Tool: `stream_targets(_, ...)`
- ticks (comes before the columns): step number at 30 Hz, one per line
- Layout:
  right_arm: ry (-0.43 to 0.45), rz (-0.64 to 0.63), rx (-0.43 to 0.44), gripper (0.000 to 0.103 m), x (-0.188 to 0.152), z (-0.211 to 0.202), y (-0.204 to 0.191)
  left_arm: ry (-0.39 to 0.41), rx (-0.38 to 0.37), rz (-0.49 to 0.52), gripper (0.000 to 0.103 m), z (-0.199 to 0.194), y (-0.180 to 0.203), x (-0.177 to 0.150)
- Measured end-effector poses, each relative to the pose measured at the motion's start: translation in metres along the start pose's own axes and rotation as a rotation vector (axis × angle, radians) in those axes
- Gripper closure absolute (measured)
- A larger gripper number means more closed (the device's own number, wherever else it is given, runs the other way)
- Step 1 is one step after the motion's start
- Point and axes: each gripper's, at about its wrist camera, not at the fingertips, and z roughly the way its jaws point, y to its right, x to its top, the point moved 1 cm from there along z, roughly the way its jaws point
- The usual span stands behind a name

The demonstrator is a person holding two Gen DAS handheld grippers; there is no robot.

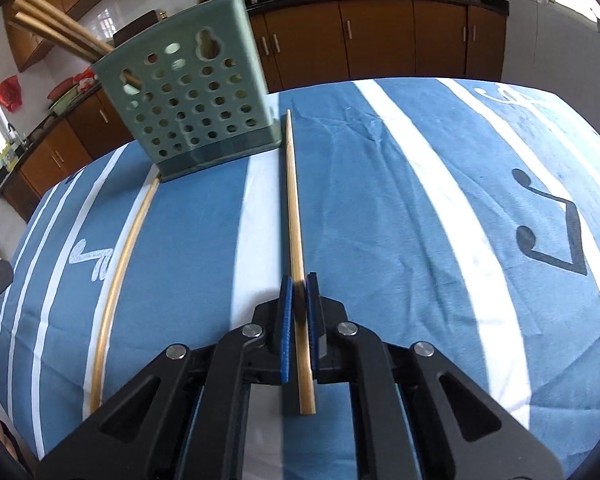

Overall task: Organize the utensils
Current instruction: 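Lower the right gripper onto a chopstick and close while the left gripper grasps one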

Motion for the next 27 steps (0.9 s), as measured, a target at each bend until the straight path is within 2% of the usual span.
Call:
stream_targets(4,0.008,0.076,-0.05,0.096,0.008,-0.003,0.037,-0.042,-0.04,0.027,0.064,0.013,0.016,-0.008)
stream_targets(8,0.011,0.07,-0.049,0.096,0.007,-0.006,0.05,-0.092,-0.062,0.074,0.063,0.028,0.036,-0.019)
stream_targets(15,0.021,0.023,-0.065,0.096,0.004,-0.007,0.043,-0.162,-0.002,0.154,0.063,0.056,0.053,-0.038)
stream_targets(17,0.021,0.02,-0.062,0.096,0.004,-0.007,0.043,-0.174,0.014,0.157,0.067,0.062,0.053,-0.042)
stream_targets(21,0.021,0.006,-0.059,0.096,0.003,-0.007,0.042,-0.149,0.057,0.181,0.094,0.062,0.053,-0.044)
stream_targets(27,0.008,-0.05,-0.004,0.096,0.001,-0.006,0.026,-0.14,0.111,0.126,0.095,0.067,0.025,-0.03)
